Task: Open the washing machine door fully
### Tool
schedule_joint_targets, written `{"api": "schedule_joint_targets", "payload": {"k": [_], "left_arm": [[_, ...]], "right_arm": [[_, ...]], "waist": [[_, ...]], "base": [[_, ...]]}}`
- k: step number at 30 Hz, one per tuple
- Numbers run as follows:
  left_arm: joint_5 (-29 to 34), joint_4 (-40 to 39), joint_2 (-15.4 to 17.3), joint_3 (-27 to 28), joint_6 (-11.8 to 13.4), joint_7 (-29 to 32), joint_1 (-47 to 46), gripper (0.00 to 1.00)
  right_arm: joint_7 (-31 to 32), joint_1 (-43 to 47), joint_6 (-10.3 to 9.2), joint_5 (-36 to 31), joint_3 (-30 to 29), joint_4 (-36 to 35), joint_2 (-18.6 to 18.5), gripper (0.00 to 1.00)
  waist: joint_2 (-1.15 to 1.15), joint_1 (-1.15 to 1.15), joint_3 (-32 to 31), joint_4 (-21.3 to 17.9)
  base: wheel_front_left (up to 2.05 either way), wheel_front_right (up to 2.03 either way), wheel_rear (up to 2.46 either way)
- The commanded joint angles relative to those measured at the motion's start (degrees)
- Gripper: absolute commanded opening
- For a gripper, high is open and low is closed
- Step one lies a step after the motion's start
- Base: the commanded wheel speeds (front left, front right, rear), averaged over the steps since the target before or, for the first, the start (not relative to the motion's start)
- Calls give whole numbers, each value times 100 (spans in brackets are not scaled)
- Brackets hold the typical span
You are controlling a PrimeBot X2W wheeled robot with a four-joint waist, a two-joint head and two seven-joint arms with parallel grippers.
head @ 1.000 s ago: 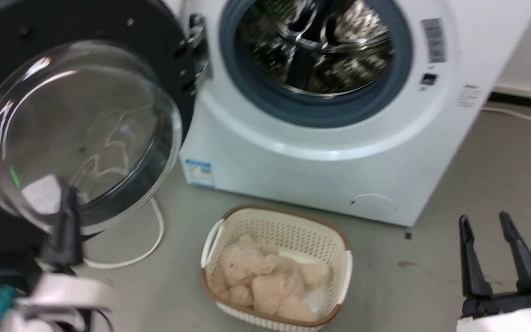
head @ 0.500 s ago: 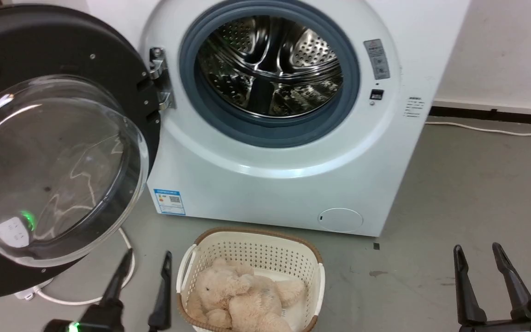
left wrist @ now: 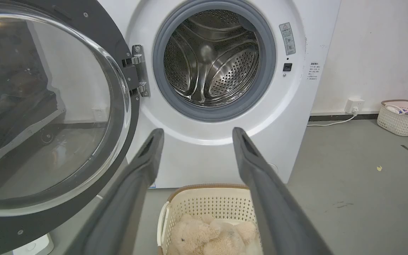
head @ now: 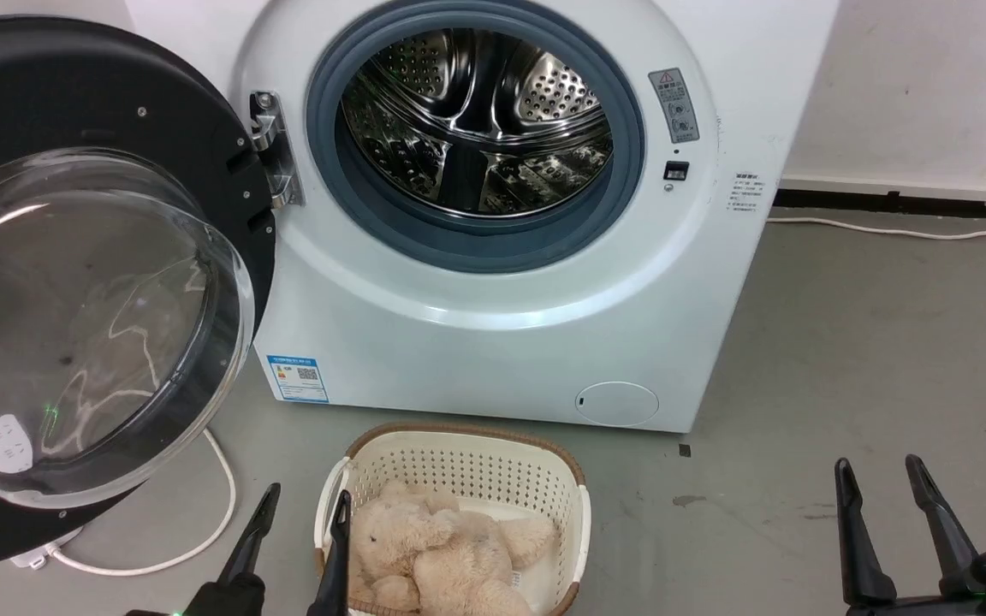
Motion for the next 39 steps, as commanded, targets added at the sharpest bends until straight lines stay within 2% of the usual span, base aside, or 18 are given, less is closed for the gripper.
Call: {"api": "schedule_joint_targets", "payload": {"k": [1, 39], "left_arm": [[-1, -1, -5, 5, -1, 1, -1, 0], [225, 20, -192, 295, -105, 432, -232, 0]], "right_arm": [[1, 0, 0, 1, 2, 3, 0, 0], [432, -257, -2, -233, 118, 106, 1, 0]], "waist": [[0, 0, 3, 1], [0, 0, 75, -120]], "base": [[0, 0, 0], [0, 0, 0]]}}
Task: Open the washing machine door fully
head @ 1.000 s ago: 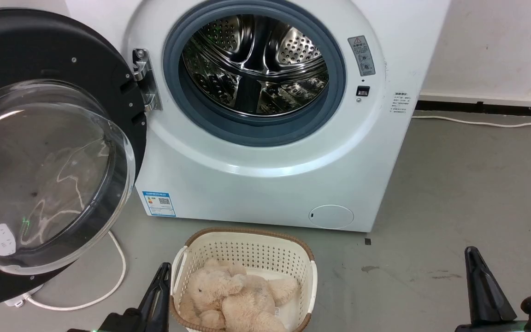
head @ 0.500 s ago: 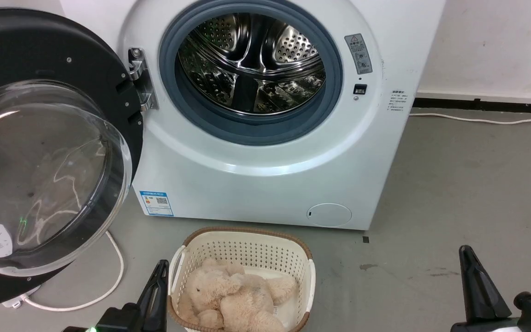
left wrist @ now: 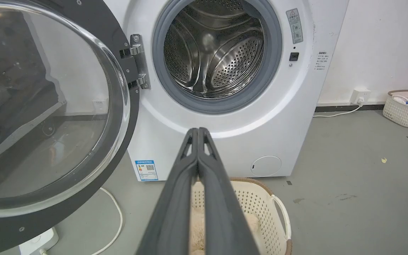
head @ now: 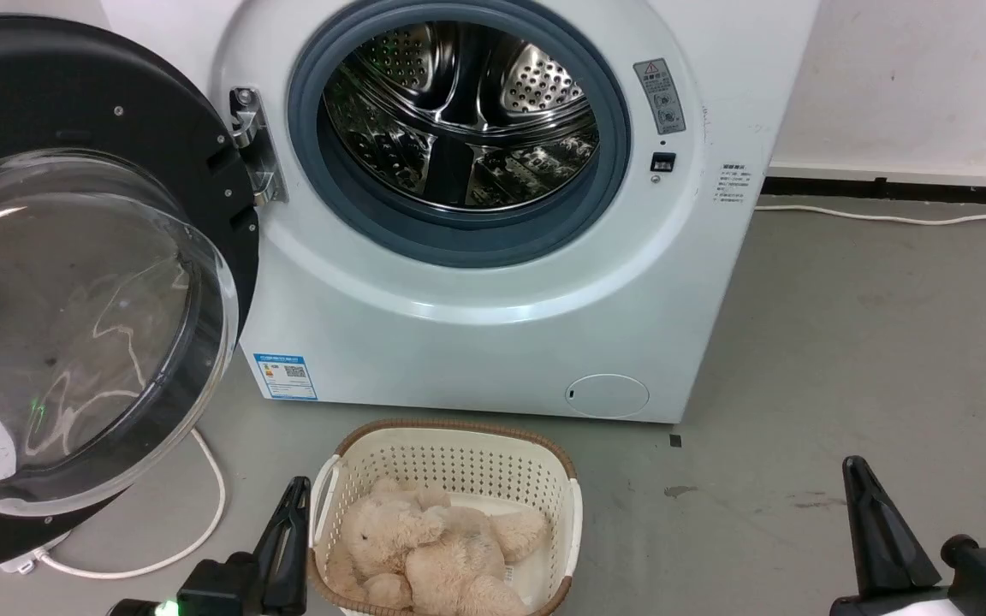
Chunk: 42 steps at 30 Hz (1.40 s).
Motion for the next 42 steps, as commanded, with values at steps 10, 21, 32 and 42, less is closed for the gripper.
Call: {"api": "schedule_joint_targets", "payload": {"k": [10, 21, 32, 42], "left_arm": [[105, 9, -81, 114, -47, 128, -162, 0], [173, 15, -141, 205, -79, 256, -232, 0], [242, 21, -200, 295, -111, 384, -302, 0], [305, 26, -254, 377, -140, 501, -366, 0]], "right_arm": [[128, -195, -2, -99, 46, 43, 3, 0], [257, -273, -2, -170, 82, 75, 3, 0], [386, -351, -3, -241, 118, 107, 4, 0], [503, -422, -3, -305, 151, 136, 4, 0]], "waist": [[0, 0, 20, -32], [0, 0, 41, -68], [0, 0, 63, -104], [0, 0, 82, -136]], "base": [[0, 0, 0], [0, 0, 0], [0, 0, 0], [0, 0, 0]]}}
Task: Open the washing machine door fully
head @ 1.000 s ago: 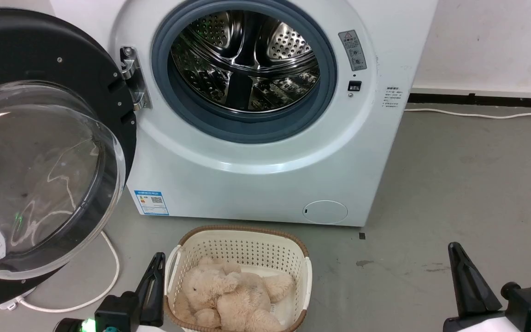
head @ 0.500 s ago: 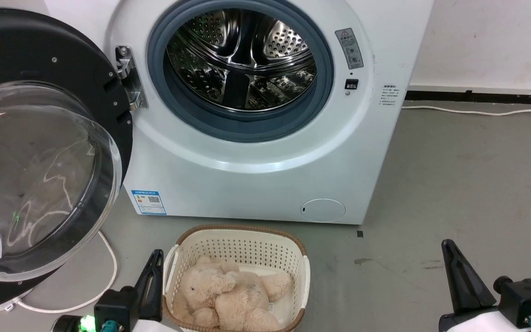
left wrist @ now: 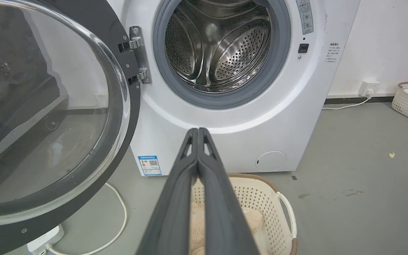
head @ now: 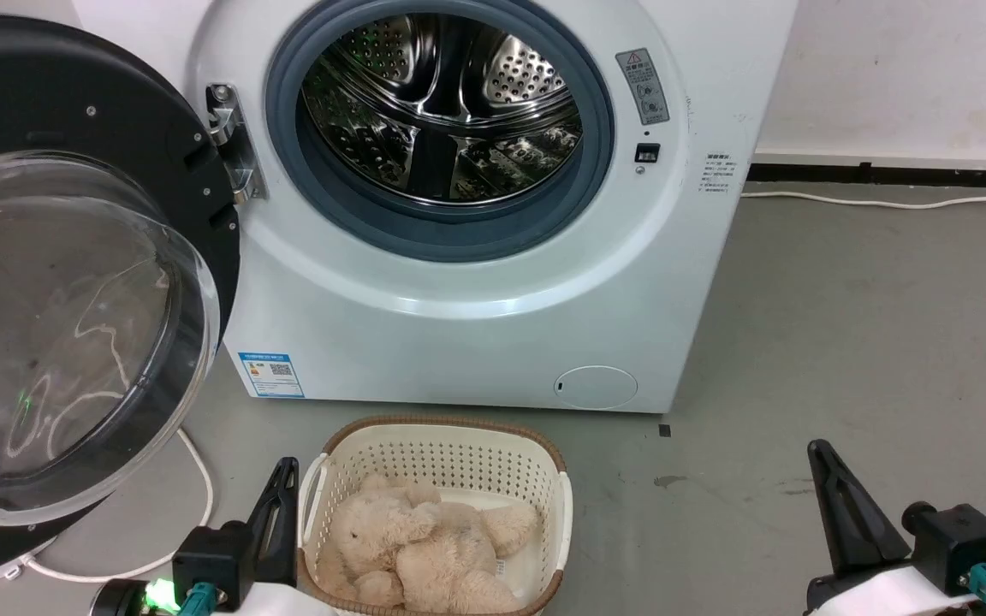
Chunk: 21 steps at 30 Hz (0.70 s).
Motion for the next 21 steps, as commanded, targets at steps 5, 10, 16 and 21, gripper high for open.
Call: {"api": "schedule_joint_targets", "payload": {"k": [5, 10, 16, 21], "left_arm": [[83, 15, -68, 78, -52, 80, -159, 0], [115, 17, -95, 119, -66, 138, -191, 0], [152, 21, -128, 169, -83, 208, -229, 0], [183, 23, -154, 209, -98, 266, -261, 0]], "right_arm": [[76, -115, -4, -71, 21, 39, 5, 0], [135, -150, -4, -103, 38, 53, 5, 0], [205, -193, -4, -142, 57, 71, 5, 0], [264, -228, -4, -174, 74, 86, 6, 0]], "waist": [[0, 0, 10, -17], [0, 0, 20, -34], [0, 0, 32, -53], [0, 0, 42, -69]], "base": [[0, 0, 0], [0, 0, 0], [0, 0, 0], [0, 0, 0]]}}
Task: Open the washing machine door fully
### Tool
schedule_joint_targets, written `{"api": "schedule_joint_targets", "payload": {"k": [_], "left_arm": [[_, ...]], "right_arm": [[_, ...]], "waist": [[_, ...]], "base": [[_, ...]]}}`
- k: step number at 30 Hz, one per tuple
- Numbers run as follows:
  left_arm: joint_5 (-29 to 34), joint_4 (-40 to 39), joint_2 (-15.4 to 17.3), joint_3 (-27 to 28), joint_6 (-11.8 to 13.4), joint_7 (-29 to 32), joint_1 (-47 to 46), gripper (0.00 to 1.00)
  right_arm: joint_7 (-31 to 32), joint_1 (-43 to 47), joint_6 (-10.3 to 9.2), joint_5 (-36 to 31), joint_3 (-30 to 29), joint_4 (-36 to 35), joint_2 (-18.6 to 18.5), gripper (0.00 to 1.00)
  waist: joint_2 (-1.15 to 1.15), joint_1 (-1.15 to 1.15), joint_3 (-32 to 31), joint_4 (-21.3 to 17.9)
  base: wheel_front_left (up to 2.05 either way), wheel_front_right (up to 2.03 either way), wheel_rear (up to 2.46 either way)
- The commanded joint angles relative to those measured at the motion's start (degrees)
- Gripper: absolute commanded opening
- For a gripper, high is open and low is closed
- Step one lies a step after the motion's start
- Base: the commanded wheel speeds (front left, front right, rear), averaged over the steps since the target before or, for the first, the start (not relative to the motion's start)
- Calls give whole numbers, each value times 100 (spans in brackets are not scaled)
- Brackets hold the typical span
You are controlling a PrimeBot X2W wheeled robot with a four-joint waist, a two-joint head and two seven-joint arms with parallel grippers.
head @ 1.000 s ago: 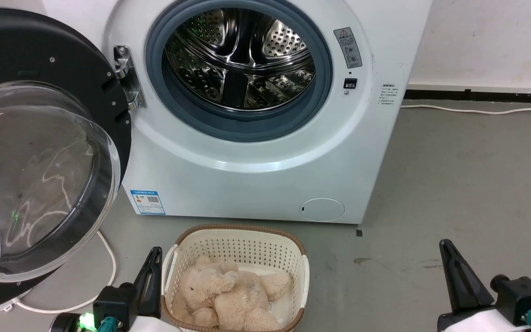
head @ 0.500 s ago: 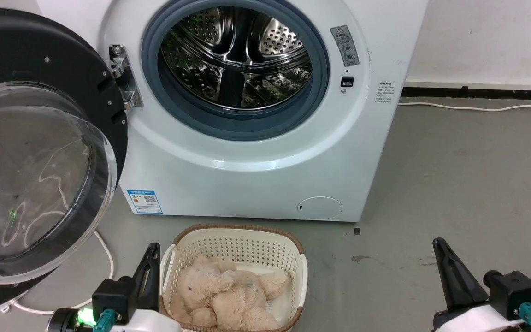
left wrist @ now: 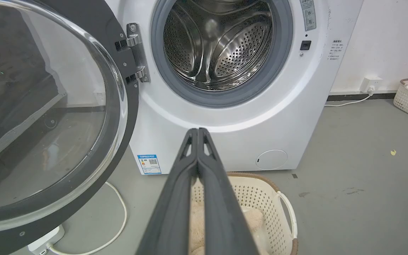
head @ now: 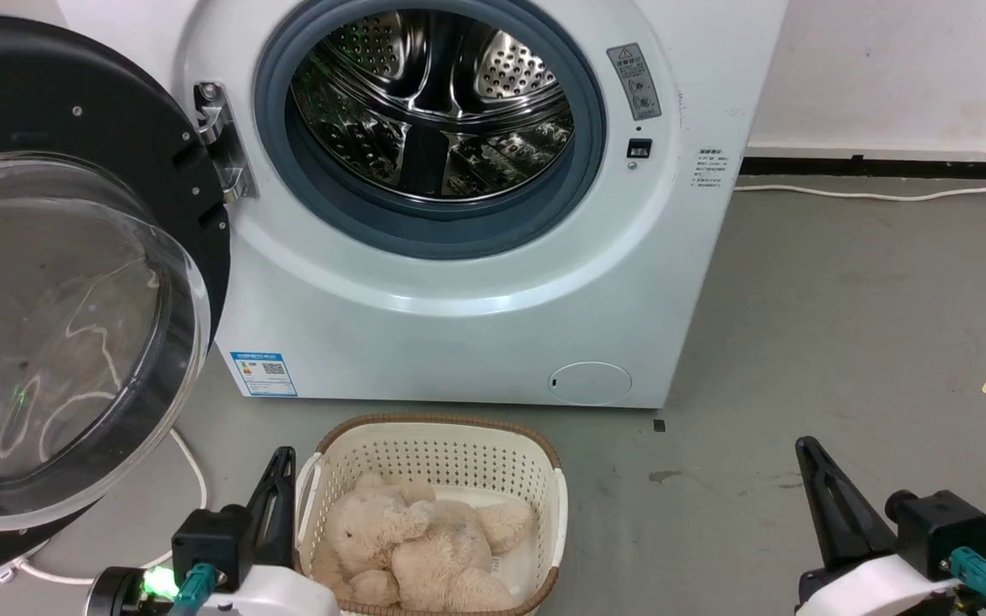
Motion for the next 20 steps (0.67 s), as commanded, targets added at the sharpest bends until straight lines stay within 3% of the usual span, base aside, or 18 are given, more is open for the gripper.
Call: {"api": "schedule_joint_targets", "payload": {"k": [1, 20], "left_arm": [[48, 7, -24, 49, -10, 42, -130, 0], [167, 18, -126, 204, -65, 263, -251, 0]], "right_arm": [[46, -106, -4, -36, 23, 15, 6, 0], [268, -240, -5, -159, 85, 70, 7, 0]], "waist": [[0, 0, 3, -5], [0, 0, 40, -67]], "base": [[0, 0, 0], [0, 0, 0]]}}
